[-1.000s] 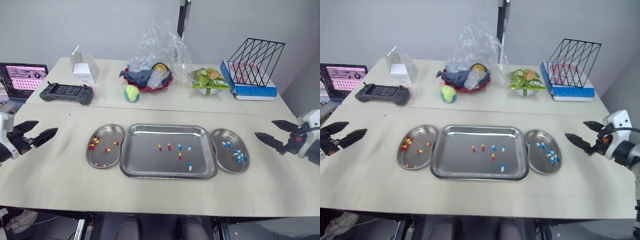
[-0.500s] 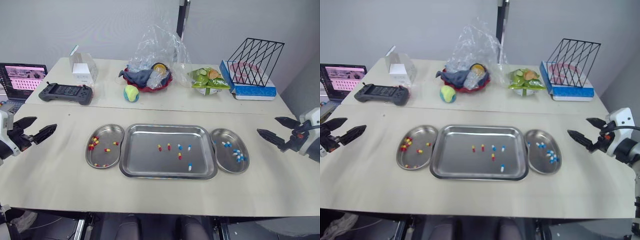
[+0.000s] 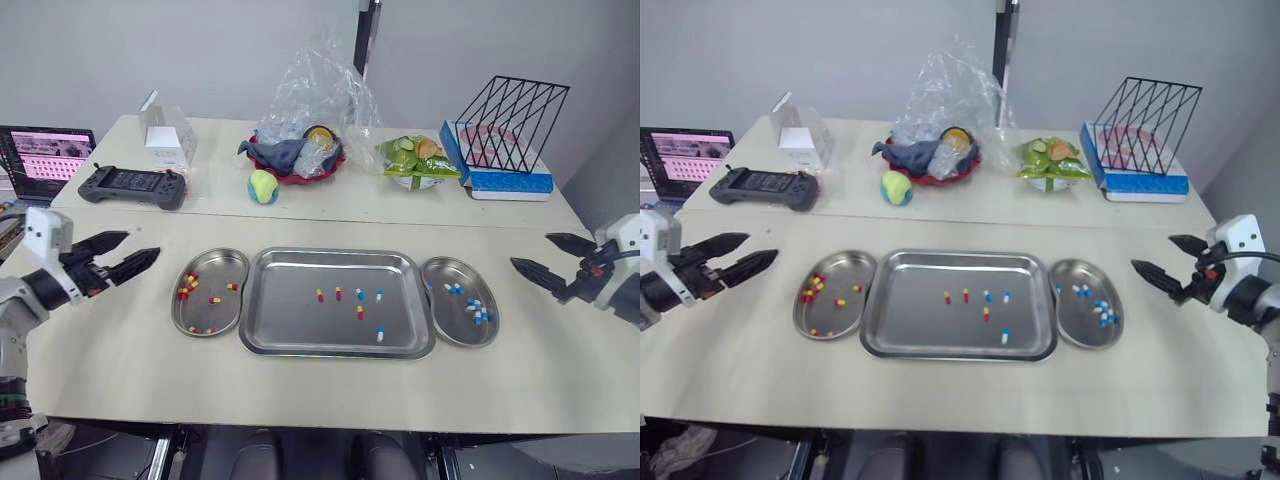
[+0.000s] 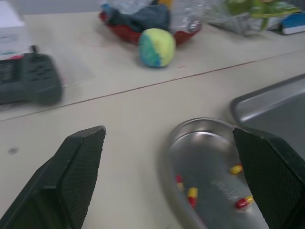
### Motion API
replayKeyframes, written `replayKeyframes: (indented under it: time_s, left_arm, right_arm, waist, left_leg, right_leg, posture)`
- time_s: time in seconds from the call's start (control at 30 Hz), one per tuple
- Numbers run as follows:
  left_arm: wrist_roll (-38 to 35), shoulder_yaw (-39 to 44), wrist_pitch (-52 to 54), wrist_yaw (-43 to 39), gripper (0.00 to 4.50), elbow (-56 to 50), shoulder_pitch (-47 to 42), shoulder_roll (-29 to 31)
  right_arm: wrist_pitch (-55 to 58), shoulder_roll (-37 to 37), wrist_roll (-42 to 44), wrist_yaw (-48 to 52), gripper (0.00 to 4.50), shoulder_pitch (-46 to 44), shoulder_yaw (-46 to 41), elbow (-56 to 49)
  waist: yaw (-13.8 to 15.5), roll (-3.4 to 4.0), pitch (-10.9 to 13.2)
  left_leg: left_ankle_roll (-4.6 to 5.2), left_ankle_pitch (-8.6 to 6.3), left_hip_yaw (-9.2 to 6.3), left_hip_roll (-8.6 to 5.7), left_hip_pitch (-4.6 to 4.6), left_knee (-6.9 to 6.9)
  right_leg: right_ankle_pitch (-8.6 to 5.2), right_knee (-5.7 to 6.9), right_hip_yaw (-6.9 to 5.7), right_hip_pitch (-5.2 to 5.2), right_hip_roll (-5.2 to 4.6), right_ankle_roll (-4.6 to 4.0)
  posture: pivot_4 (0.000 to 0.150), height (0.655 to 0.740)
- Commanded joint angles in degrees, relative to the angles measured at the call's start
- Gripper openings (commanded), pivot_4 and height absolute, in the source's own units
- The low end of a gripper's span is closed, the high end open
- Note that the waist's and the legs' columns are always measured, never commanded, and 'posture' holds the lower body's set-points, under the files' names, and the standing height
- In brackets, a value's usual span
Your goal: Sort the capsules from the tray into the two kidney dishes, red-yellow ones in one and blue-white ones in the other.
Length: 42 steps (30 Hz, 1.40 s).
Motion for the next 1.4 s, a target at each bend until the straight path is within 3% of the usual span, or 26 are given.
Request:
replayKeyframes:
  time_s: [0.03,0.5,0.73,0.9,1.13,1.4]
  left_arm:
    - [-2.5,-4.2,5.2,1.5,4.48,-9.9,-1.6,-1.1]
    - [3.8,-32.2,23.6,14.7,4.48,-26.3,-14.8,-13.8]
    - [9.5,-35.8,33.2,27.9,4.48,-25.6,-16.4,-20.6]
    - [11.1,-36.1,36.8,32.7,4.48,-27.0,-14.8,-24.9]
    - [11.7,-35.9,38.6,35.2,2.35,-25.7,-14.2,-27.5]
    - [12.4,-36.3,38.4,36.3,2.35,-24.5,-13.7,-30.2]
  right_arm:
    - [0.9,-0.2,1.2,0.2,4.5,-0.7,-0.2,-3.0]
    - [5.3,0.4,4.0,1.3,4.5,-0.4,0.8,-9.2]
    - [7.1,0.0,5.6,2.4,4.5,0.0,0.1,-11.1]
    - [8.3,0.2,6.9,2.5,4.5,1.2,-0.6,-13.0]
    - [9.9,-0.1,9.3,3.2,4.5,3.3,-1.1,-15.5]
    - [10.0,-0.8,9.3,3.1,4.5,3.6,-1.4,-15.7]
  waist:
    - [0.0,0.0,0.0]
    - [-0.1,0.0,0.0]
    - [0.0,0.0,0.0]
    - [0.1,0.0,0.0]
    - [0.0,0.0,0.0]
    - [0.0,0.0,0.0]
  left_leg:
    - [0.0,0.0,0.0,0.0,0.0,0.0]
    - [0.02,0.0,-0.03,-0.05,0.02,0.05]
    - [0.02,-0.01,-0.03,-0.07,0.05,0.07]
    - [0.1,-0.04,-0.07,-0.34,0.01,0.07]
    - [0.12,-0.04,-0.07,-0.38,0.04,0.08]
    - [0.13,-0.03,-0.07,-0.42,0.03,0.08]
  right_leg:
    - [0.0,0.0,0.0,0.0,0.01,0.0]
    - [0.0,-0.01,0.15,0.0,0.06,0.03]
    - [0.0,-0.01,0.2,0.02,0.05,0.04]
    - [-0.14,0.03,0.76,0.04,0.09,0.27]
    - [-0.16,0.06,0.87,0.04,0.09,0.31]
    - [-0.17,0.06,0.92,0.05,0.09,0.32]
  posture:
    - [0.15,0.7334]
    - [0.15,0.7334]
    - [0.15,0.7334]
    - [0.15,0.7334]
    - [0.15,0.7334]
    - [0.15,0.7334]
